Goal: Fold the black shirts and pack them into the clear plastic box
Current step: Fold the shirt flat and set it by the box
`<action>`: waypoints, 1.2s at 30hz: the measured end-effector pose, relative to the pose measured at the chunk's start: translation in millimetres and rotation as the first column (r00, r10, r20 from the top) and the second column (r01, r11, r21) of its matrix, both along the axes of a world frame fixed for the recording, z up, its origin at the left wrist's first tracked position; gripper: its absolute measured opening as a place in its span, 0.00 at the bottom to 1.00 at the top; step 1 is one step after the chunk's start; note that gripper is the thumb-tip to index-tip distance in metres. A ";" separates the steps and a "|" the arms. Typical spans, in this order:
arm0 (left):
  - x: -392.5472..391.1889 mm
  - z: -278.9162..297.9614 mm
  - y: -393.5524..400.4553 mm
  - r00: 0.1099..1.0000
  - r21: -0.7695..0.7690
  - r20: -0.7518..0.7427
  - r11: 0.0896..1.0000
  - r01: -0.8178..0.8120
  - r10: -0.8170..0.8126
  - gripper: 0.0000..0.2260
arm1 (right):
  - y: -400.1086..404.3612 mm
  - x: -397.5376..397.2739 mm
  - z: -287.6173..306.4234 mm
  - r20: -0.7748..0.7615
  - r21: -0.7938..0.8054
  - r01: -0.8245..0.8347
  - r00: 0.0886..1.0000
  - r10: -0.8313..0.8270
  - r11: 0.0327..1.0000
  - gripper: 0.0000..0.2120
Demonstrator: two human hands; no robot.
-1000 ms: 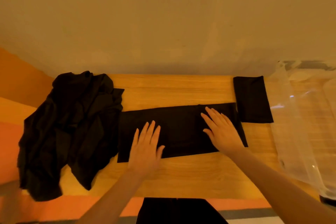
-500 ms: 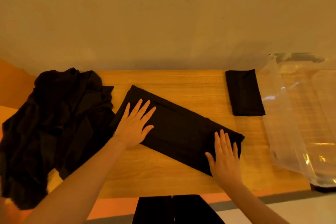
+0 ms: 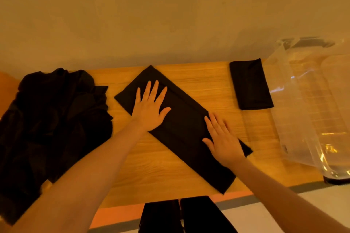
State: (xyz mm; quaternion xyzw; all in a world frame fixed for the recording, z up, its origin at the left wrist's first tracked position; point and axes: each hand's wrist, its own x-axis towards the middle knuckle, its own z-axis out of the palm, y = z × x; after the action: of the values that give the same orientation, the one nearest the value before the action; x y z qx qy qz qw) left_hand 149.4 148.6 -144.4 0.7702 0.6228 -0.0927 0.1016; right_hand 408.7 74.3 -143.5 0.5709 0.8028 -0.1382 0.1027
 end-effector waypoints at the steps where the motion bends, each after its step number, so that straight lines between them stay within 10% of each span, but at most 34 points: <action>1: -0.1 1.4 11.3 0.997 -0.019 -0.001 0.997 0.072 -0.072 0.31 | -14.7 -6.7 1.9 -0.023 -0.012 0.067 0.997 -0.067 0.998 0.32; 6: 17.1 13.9 11.4 0.994 0.076 0.086 0.995 0.064 -0.071 0.30 | -56.0 -38.2 19.7 -0.174 -0.125 0.286 0.936 -0.305 0.950 0.38; 12: 29.6 -1.8 -39.2 0.957 0.035 0.082 0.958 -0.283 0.280 0.31 | 47.5 -46.7 24.1 -0.123 -0.013 0.056 0.991 -0.057 0.998 0.30; 16: 25.0 -6.8 -26.7 0.980 0.048 0.101 0.983 -0.175 0.169 0.31 | 79.3 -51.7 12.9 -0.021 -0.012 -0.209 0.978 0.209 0.978 0.30; 24: 22.8 4.0 -6.4 0.992 -0.003 0.046 0.994 -0.113 0.113 0.30 | 47.7 -49.1 11.4 -0.032 -0.070 0.009 0.999 -0.011 0.998 0.32; 30: 32.2 11.0 -129.2 0.943 0.174 0.329 0.985 -0.006 -0.052 0.25 | -40.4 -24.5 18.9 -0.206 0.137 -0.348 0.906 0.371 0.927 0.27; 36: 44.8 -7.2 -246.5 0.927 -0.004 0.117 0.933 0.359 -0.356 0.29 | -111.5 14.9 0.4 -0.094 -0.029 -0.449 0.891 0.445 0.893 0.31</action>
State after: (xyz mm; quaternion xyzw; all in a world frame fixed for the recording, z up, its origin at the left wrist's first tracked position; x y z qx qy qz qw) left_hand 194.2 -97.9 -151.6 0.8735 0.4638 -0.0733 0.1284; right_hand 423.6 -37.2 -143.1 0.3617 0.9125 -0.1551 0.1118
